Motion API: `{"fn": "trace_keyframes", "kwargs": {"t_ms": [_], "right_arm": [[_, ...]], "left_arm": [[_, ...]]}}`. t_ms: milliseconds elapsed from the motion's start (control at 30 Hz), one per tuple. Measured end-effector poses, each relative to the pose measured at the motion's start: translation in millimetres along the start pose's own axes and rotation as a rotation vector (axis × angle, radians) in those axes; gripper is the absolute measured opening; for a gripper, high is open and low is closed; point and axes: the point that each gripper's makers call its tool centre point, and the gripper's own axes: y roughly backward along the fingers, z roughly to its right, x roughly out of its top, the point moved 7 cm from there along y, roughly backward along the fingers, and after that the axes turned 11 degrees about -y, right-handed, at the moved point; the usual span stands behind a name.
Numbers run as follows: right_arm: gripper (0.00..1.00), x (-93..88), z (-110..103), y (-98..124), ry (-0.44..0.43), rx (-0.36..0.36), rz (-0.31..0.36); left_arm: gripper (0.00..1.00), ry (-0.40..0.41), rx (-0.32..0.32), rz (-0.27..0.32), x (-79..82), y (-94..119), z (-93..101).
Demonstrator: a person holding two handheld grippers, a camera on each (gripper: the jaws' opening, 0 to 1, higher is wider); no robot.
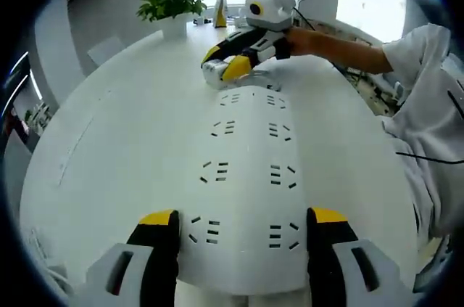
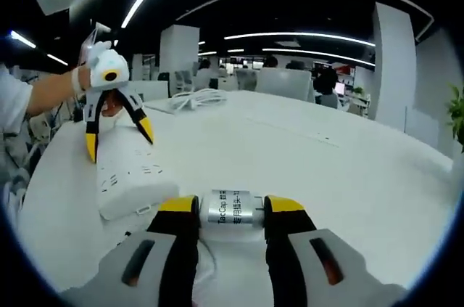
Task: Straighten the power strip on the desk, plug the charger into it
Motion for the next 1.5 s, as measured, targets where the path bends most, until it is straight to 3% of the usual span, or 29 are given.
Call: {"fn": "trace_keyframes", "kwargs": {"t_ms": [200, 367, 800, 967, 1133, 1233, 1300, 1400, 1500], "right_arm": [[0.35, -5.6, 0.2, 16.1, 0.020, 0.086, -0.019], [0.35, -12.5, 1.7, 31.5, 0.002, 0.235, -0.006], [0.35, -19.5, -4.7, 50.9, 0.085, 0.416, -0.037], [0.35, -20.0, -8.0, 52.1, 0.107, 0.427, -0.043], [0.36, -15.2, -8.5, 55.8, 0.179, 0.329, -0.080], [0.41, 0.6, -15.3, 67.9, 0.117, 0.236, -0.027], [0.50, 7.7, -18.7, 77.3, 0.103, 0.114, -0.012], [0.60, 10.6, -34.2, 89.0, 0.012, -0.069, 0.052], [0.60, 1.6, -46.0, 91.2, -0.096, -0.230, 0.108]], "left_arm": [[0.72, 0.000, 0.000, 0.002, 0.0, -0.1, -6.0], [0.72, 0.002, 0.003, 0.007, -0.5, 0.0, -10.7], [0.73, 0.005, 0.011, 0.020, -1.7, 0.6, -11.7], [0.73, 0.011, 0.016, 0.021, -1.8, 0.6, -10.9], [0.73, 0.008, 0.015, 0.022, -1.6, 0.6, -9.2], [0.73, 0.007, 0.017, 0.026, -1.8, 0.7, -8.5], [0.73, 0.008, 0.018, 0.030, -1.9, 0.7, -8.0], [0.73, 0.009, 0.018, 0.027, -1.6, 0.5, -7.9], [0.73, 0.008, 0.017, 0.030, -1.8, 0.4, -8.1]]}}
